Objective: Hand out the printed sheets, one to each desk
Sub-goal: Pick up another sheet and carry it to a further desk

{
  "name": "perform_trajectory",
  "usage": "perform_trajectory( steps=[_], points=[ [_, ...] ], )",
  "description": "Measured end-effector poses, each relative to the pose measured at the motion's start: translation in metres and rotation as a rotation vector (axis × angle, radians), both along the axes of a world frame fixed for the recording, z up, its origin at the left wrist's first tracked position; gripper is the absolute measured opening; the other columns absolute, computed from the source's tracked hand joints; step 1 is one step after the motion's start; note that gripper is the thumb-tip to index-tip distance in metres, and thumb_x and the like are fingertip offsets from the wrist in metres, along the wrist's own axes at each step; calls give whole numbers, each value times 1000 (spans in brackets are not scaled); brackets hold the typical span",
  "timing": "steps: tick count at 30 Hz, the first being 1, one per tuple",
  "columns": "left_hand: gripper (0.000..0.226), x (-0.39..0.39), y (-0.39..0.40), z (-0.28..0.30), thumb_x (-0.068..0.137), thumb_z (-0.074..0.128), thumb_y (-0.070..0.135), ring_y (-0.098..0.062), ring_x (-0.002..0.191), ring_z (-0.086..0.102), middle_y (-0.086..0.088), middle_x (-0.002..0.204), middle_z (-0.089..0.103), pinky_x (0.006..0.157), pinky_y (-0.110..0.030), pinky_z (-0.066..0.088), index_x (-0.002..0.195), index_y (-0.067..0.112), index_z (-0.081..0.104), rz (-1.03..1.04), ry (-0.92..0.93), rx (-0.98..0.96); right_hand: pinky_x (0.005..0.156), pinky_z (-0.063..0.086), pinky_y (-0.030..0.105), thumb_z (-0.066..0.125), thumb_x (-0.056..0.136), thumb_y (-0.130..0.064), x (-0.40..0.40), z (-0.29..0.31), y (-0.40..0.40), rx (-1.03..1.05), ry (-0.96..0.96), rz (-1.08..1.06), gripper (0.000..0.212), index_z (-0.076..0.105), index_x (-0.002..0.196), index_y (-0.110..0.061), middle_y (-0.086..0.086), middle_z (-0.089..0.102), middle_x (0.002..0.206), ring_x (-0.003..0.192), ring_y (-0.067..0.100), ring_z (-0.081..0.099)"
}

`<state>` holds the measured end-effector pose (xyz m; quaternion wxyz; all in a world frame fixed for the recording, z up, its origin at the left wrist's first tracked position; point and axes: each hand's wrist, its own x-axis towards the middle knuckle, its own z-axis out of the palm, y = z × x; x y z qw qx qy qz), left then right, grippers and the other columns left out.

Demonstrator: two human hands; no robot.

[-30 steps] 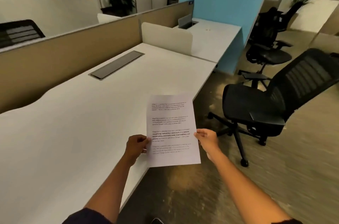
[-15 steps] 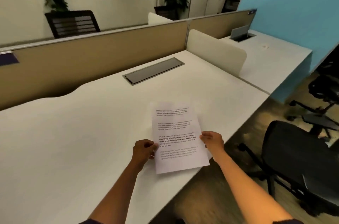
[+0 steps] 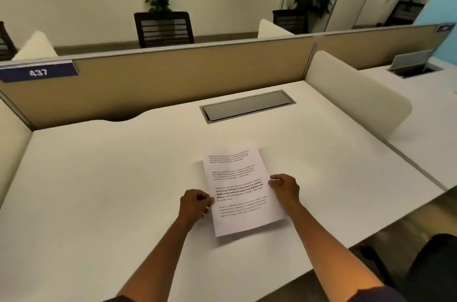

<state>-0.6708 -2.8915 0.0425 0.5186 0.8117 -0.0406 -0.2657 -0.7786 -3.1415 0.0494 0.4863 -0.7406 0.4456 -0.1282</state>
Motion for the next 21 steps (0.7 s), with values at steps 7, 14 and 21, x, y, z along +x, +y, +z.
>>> perform_trajectory(
  steps=[7,14,21],
  points=[
    [9,0,-27,-4,79,76,7,-21,52,61,-17,76,73,51,-26,51,82,1,71,67,-27,101,88,48,29,68,87,-10,28,-16,-26,-28,39,54,19,73,104,-4,14,74,105,103,30,67],
    [7,3,-44,-6,79,76,10,-25,59,67,-14,78,74,66,-38,60,80,6,70,118,-63,155,87,46,29,66,87,-8,38,-26,-35,-75,51,48,19,72,104,-2,15,73,107,103,33,66],
    [16,2,-45,-6,76,76,6,-27,62,65,-13,75,73,75,-46,59,90,4,70,178,-22,125,90,48,33,66,88,-8,43,-32,-44,-88,33,65,21,70,107,-1,18,72,109,103,35,66]
  ],
)
